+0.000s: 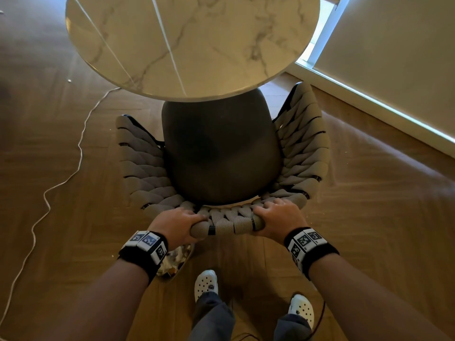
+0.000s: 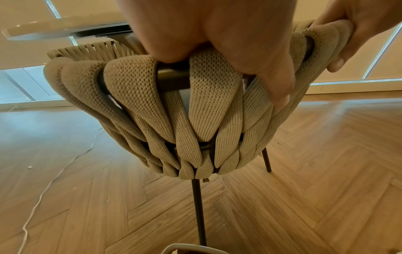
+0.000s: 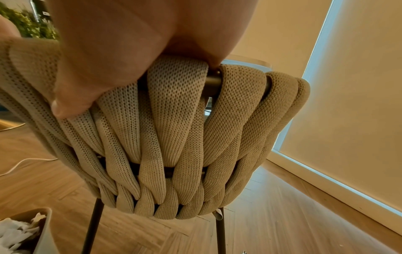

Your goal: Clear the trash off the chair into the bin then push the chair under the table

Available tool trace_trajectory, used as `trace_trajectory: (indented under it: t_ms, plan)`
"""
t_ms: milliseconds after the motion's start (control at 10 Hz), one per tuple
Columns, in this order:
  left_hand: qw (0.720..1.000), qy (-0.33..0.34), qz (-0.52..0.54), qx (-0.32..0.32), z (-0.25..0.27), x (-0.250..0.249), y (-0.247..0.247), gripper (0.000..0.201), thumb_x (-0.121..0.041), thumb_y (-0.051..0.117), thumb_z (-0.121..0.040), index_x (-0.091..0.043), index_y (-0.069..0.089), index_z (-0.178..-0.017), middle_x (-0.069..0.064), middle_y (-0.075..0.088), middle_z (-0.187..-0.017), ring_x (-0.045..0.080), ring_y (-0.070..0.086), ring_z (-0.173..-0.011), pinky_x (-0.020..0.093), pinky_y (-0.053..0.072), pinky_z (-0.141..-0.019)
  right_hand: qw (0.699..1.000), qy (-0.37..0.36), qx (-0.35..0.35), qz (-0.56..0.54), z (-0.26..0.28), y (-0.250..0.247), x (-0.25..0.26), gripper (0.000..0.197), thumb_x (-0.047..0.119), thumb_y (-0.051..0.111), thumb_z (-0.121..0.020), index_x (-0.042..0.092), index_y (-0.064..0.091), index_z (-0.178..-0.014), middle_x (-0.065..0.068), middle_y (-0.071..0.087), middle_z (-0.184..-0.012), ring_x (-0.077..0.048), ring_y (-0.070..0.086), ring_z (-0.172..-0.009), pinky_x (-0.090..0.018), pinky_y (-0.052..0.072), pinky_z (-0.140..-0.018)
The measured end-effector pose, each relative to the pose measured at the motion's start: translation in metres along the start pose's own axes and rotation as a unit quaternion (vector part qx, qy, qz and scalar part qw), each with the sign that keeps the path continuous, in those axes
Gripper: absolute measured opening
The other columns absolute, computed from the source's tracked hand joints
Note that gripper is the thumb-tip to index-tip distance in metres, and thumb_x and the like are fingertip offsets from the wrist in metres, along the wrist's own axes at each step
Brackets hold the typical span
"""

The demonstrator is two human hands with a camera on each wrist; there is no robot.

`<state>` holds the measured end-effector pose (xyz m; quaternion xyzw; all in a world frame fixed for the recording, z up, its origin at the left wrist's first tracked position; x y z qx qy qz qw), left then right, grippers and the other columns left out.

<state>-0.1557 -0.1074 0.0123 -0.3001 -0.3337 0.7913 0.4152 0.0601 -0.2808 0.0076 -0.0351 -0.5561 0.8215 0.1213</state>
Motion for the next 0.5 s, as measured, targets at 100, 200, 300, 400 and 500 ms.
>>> trace_trajectory:
  t_ms: [100, 200, 300, 400, 500]
  plan:
    - [1.000, 0.004, 0.004, -0.003, 0.000, 0.000, 0.001, 0.055, -0.059, 0.055, -0.088, -0.045, 0.041, -0.139, -0.010, 0.061, -0.123, 0.011, 0.057, -0.106, 0.031, 0.051, -0.085, 1.000, -0.001, 0.006, -0.001, -0.001, 0.001, 0.000, 0.066, 0.076, 0.052, -0.074, 0.030, 0.060, -0.120, -0.002, 0.071, -0.105, -0.026, 0.065, -0.098, -0.043, 0.050, -0.089]
    - [1.000, 0.005, 0.009, 0.002, 0.001, 0.000, -0.002, 0.055, -0.058, 0.057, -0.087, -0.045, 0.043, -0.138, -0.010, 0.061, -0.122, 0.012, 0.057, -0.104, 0.031, 0.050, -0.085, 1.000, 0.005, 0.007, -0.001, 0.000, -0.001, 0.001, 0.065, 0.075, 0.054, -0.073, 0.030, 0.059, -0.120, -0.001, 0.069, -0.109, -0.025, 0.064, -0.101, -0.043, 0.048, -0.091]
    - [0.999, 0.012, 0.035, 0.028, 0.002, -0.001, -0.002, 0.056, -0.058, 0.060, -0.086, -0.043, 0.044, -0.138, -0.008, 0.060, -0.121, 0.012, 0.056, -0.103, 0.030, 0.048, -0.085, 1.000, 0.024, 0.001, -0.010, 0.009, 0.001, 0.006, 0.068, 0.075, 0.050, -0.072, 0.030, 0.057, -0.122, -0.001, 0.065, -0.116, -0.025, 0.059, -0.106, -0.044, 0.045, -0.096]
    - [0.997, 0.025, 0.065, 0.043, 0.007, -0.002, -0.012, 0.060, -0.060, 0.062, -0.084, -0.040, 0.043, -0.138, -0.006, 0.056, -0.125, 0.012, 0.053, -0.107, 0.031, 0.046, -0.090, 0.994, 0.069, -0.061, -0.065, 0.030, -0.010, 0.014, 0.065, 0.068, 0.050, -0.076, 0.028, 0.056, -0.127, -0.003, 0.058, -0.129, -0.025, 0.054, -0.118, -0.045, 0.041, -0.103]
    - [0.994, 0.022, 0.100, 0.035, 0.024, 0.006, -0.018, 0.064, -0.071, 0.054, -0.082, -0.040, 0.042, -0.137, -0.009, 0.051, -0.125, 0.009, 0.050, -0.108, 0.030, 0.045, -0.092, 0.971, 0.131, -0.143, -0.140, 0.086, -0.005, 0.022, 0.052, 0.053, 0.058, -0.084, 0.022, 0.058, -0.125, -0.006, 0.057, -0.129, -0.022, 0.059, -0.111, -0.033, 0.051, -0.091]
Point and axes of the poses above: each hand's wrist, its own z-axis away from the middle knuckle, its own y-axis out of the palm, x = y × z, the point moved 1 cm from there along -z, towards the middle knuckle
